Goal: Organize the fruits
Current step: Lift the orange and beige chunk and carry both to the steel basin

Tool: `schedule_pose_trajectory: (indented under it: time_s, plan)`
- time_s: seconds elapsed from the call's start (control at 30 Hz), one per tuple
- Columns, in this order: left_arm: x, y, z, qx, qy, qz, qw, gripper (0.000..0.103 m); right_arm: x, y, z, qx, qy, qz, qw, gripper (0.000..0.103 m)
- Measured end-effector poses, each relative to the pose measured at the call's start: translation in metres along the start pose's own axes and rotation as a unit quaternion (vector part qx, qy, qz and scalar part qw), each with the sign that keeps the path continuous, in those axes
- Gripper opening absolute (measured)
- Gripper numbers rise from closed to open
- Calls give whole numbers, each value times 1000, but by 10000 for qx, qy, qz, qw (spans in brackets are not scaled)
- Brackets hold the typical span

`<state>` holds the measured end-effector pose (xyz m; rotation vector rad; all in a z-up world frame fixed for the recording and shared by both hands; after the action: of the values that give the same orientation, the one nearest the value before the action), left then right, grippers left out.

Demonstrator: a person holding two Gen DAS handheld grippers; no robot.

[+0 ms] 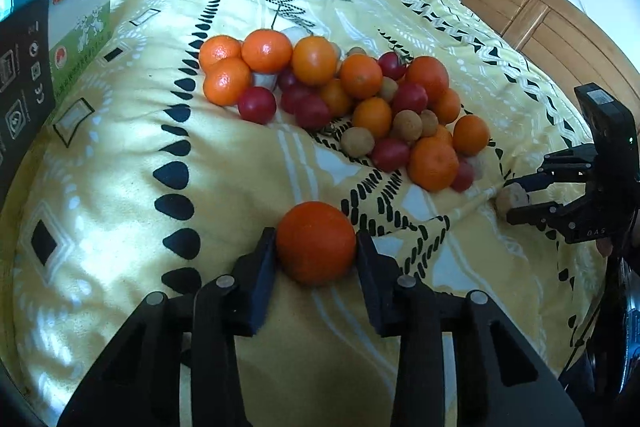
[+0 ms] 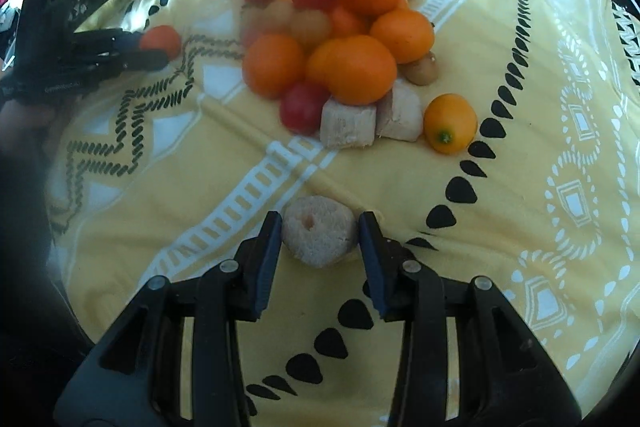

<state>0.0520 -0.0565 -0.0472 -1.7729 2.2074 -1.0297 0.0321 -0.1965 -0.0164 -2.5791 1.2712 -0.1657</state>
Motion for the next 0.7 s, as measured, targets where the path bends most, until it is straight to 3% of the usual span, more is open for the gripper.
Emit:
schedule_pose_trajectory:
  time_s: [0.17,0.33,0.5,0.7]
  plan:
    - [6,-12,-32,302,60,52,9995,39,-6,-21,-36,595,60,133,9981,39]
    - [-1,-36,-92,870,-57,4,9962,39,-29,-56,-83,1265,113,80,9919,39]
    - [-28,-56,-160,1439,-364,-155,9888,39,-69,-95,-111,1703,20,-110,9853,39]
    - [-86,-56,-248,2011,-968,-525,9734,39,-131,-142,-133,2125,-232,-540,9754,39]
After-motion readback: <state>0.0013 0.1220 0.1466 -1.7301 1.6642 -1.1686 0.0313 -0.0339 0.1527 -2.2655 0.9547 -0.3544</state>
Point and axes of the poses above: each gripper's, at about its wrist camera, not at the fingertips, and z roughly the way its jaws point, x to its right, y to its underside, the point moved 9 cm from there along z, roughly the way its jaws point, and after that the axes turned 1 degree about -x, right-handed, at the moved point
